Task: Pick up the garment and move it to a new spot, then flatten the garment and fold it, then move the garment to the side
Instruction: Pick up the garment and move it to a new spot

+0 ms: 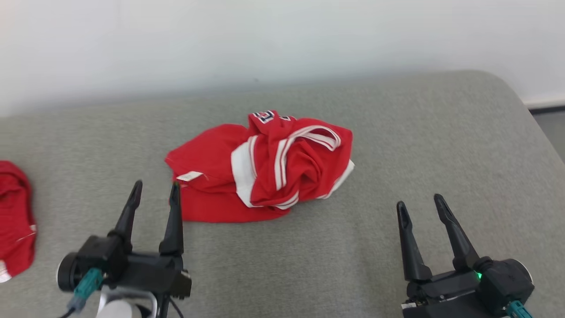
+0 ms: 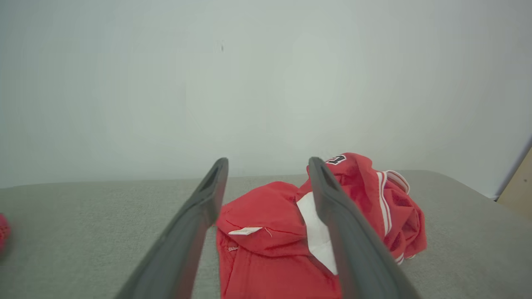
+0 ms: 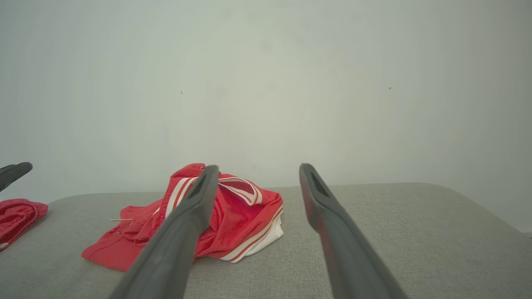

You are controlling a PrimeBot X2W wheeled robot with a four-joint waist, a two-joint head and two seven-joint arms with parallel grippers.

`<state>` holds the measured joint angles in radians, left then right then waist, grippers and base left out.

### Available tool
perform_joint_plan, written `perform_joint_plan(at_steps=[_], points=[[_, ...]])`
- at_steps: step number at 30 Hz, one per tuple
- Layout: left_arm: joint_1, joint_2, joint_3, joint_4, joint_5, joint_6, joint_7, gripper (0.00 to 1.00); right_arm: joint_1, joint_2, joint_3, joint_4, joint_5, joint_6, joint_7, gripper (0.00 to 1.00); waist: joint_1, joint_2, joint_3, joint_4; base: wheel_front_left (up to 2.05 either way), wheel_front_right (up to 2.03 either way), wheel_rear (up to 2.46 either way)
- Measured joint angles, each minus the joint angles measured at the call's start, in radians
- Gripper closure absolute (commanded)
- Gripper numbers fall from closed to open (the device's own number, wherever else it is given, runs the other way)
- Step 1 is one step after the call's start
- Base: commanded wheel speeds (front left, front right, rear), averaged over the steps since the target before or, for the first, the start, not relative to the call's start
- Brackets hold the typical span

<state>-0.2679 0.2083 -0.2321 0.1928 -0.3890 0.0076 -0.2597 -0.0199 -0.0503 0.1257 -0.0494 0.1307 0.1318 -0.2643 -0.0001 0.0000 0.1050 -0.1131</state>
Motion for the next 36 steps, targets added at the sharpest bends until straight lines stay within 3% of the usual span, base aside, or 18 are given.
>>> perform_joint_plan(at_steps=[7,14,19,36], points=[[0.108,-0.040,0.106,-0.053,0.065,-0.020,0.000,0.00,0.027,0.000,-0.031,0.001,0.004,0.000,0.000,0.00,-0.0001,-0.0001,-0.064,0.076,0.00,0.00,0.00],[0.195,-0.061,0.159,-0.134,0.205,-0.080,0.000,0.00,0.049,0.000,-0.034,0.004,-0.011,0.000,0.000,0.00,-0.0001,-0.0001,-0.110,0.122,0.00,0.00,0.00],[0.269,-0.082,0.182,-0.166,0.231,-0.112,0.000,0.00,0.079,0.000,-0.034,0.014,-0.011,0.000,0.000,0.00,-0.0001,0.0000,-0.131,0.123,0.00,0.00,0.00],[0.308,-0.116,0.217,-0.133,0.280,-0.132,0.000,0.00,0.097,0.000,-0.033,0.030,-0.002,0.000,0.000,0.00,0.0001,0.0000,-0.140,0.107,0.00,0.00,0.00]])
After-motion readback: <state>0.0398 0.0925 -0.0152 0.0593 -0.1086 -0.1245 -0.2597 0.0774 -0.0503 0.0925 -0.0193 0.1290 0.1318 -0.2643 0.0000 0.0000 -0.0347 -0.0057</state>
